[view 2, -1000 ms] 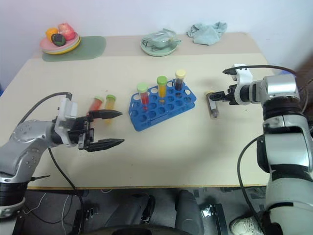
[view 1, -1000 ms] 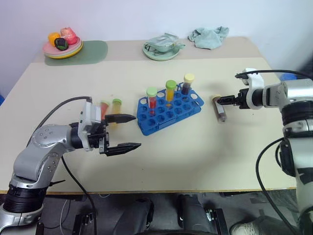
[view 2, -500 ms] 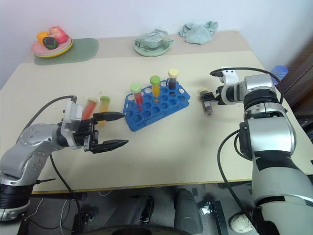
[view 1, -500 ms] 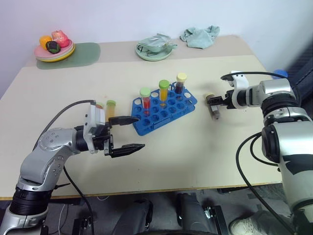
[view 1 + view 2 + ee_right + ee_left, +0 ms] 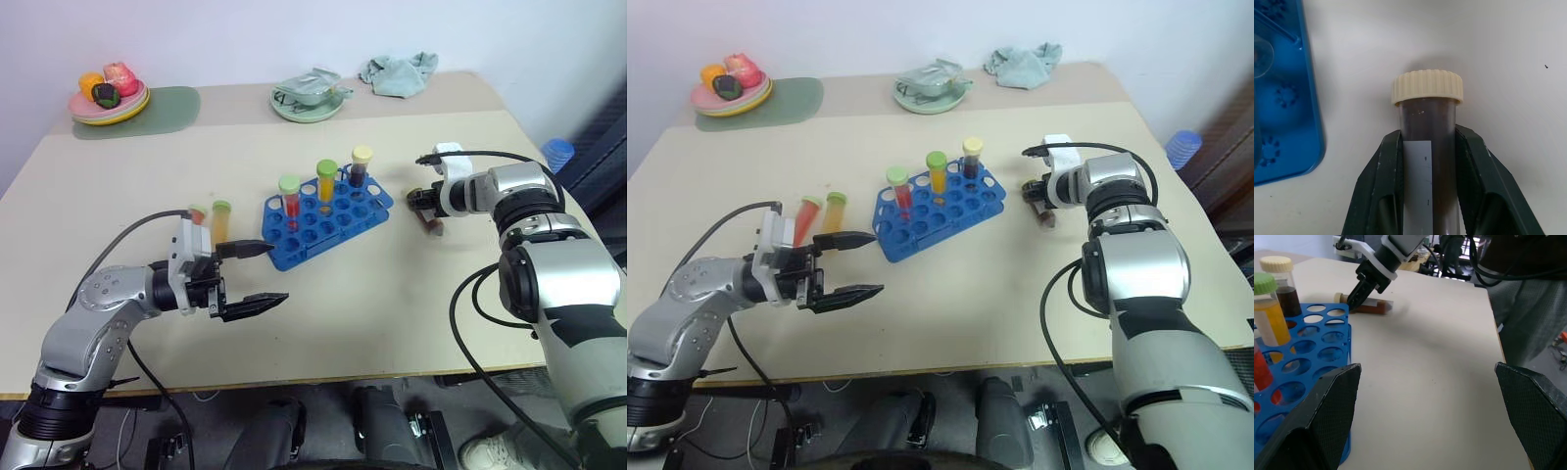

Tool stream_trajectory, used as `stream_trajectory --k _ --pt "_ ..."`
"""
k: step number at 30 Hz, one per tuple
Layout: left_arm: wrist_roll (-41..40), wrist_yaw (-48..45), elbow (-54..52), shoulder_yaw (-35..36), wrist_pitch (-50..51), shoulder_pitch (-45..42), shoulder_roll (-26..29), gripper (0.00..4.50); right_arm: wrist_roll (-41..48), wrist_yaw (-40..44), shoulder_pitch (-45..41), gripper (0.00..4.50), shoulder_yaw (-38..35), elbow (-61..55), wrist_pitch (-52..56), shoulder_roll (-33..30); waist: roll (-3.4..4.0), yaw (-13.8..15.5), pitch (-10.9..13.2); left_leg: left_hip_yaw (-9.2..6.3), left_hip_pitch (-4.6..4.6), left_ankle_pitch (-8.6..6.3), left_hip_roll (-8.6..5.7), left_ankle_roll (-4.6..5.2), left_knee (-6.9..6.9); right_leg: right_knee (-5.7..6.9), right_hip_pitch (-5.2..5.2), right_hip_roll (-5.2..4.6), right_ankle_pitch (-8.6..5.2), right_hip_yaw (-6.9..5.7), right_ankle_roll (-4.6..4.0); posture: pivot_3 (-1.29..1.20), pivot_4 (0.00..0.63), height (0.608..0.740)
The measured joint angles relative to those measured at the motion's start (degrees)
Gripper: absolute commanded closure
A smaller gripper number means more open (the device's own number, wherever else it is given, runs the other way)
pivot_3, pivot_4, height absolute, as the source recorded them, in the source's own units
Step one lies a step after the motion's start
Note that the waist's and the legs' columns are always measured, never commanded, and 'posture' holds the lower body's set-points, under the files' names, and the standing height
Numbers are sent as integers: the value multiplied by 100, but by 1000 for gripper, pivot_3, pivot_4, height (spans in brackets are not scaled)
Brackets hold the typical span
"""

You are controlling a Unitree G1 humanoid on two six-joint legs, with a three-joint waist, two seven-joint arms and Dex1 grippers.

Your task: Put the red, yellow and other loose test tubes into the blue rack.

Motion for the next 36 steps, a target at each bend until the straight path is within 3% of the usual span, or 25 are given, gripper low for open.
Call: stream_trajectory --k 8,11,14,16,20,23,29,36 --pt "29 35 -29 34 -107 111 1 0 -236 593 1 3725 78 -48 -125 -141 3 2 2 0 -2 0 1 0 -1 -1 -2 1 0 0 0 0 150 740" --pt "31 71 -29 101 -127 163 50 0 -77 1024 11 3725 -82 -558 -26 -419 10 12 6 0 -5 0 1 0 -1 0 -6 1 0 0 0 0 150 740" --pt "31 81 -29 142 -154 180 67 0 423 1155 496 3725 -617 -2134 107 -597 9 25 5 -1 -5 0 5 -1 -5 -1 -8 4 0 0 0 0 150 740" --pt "56 84 -13 160 -213 180 83 0 937 959 1327 3725 -1246 -3798 101 -462 6 37 3 -2 -3 0 10 -1 -8 -2 -5 8 0 0 0 0 150 740" --pt "101 78 89 208 -238 89 111 0 1507 69 2692 3725 -1974 -5916 -297 473 9 27 4 7 -2 2 11 -4 -2 8 -9 9 1 7 -1 0 150 740" --pt "134 23 258 241 -239 19 136 0 1693 -590 3354 3725 -2187 -6764 -1176 1319 10 18 5 12 -1 4 11 -7 -3 14 -13 12 2 12 -3 0 150 740" --pt "175 -72 503 243 -260 -143 198 0 1039 -1027 4205 3725 -1473 -6577 -3953 2133 9 -12 4 17 4 5 11 -8 -4 15 -14 20 3 12 -4 0 150 740" --pt "198 167 496 269 -259 -71 125 0 1003 -907 4193 3725 -1159 -5361 -5724 2368 10 -21 4 17 8 8 23 -13 -6 12 -14 46 9 18 -14 0 150 740"
